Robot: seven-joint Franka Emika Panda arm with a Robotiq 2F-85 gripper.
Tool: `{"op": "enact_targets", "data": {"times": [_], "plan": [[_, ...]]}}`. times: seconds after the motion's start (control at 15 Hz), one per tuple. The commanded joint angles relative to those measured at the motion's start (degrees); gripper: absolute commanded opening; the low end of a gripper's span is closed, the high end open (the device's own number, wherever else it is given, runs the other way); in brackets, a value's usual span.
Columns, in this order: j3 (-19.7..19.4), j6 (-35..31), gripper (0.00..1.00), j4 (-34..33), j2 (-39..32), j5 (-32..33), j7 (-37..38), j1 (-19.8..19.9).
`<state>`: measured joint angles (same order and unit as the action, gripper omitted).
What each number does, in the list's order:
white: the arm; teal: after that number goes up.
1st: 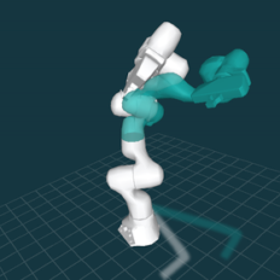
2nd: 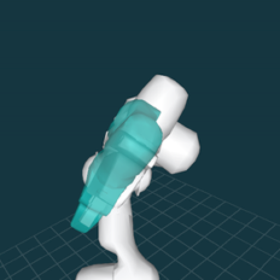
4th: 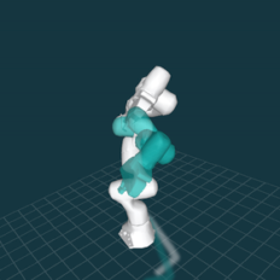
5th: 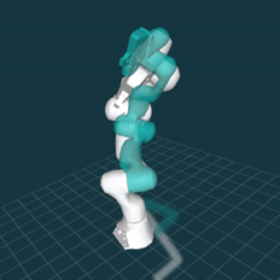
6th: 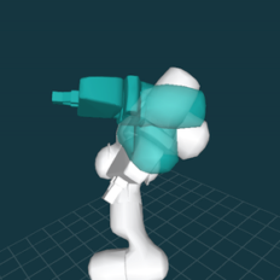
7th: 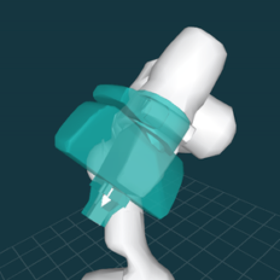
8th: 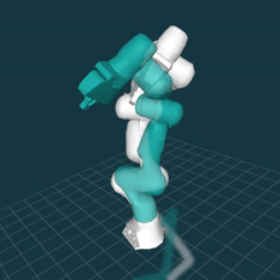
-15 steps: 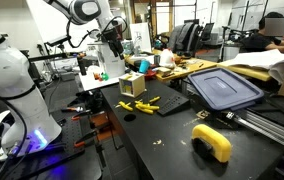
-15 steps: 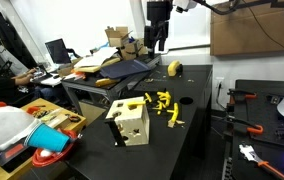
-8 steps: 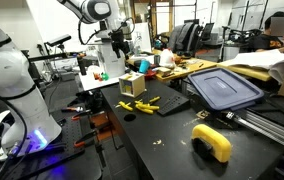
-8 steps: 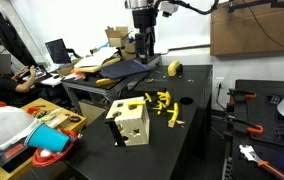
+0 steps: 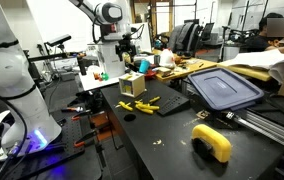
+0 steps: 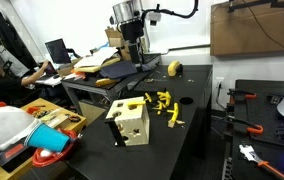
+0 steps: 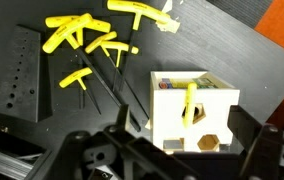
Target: Remove the hammer from the box and put it on the hammer holder first position
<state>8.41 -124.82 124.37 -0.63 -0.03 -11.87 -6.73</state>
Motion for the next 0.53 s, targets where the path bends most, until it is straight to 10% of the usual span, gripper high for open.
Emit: {"op": "enact_targets", "data": {"times": [0.0, 0.47], "plan": [[-0.23, 4.78, 1.00, -6.88, -5.88, 1.31, -4.16, -0.25], [0.26, 4.05, 1.00, -14.15, -14.25, 1.83, -3.95, -0.33]]}}
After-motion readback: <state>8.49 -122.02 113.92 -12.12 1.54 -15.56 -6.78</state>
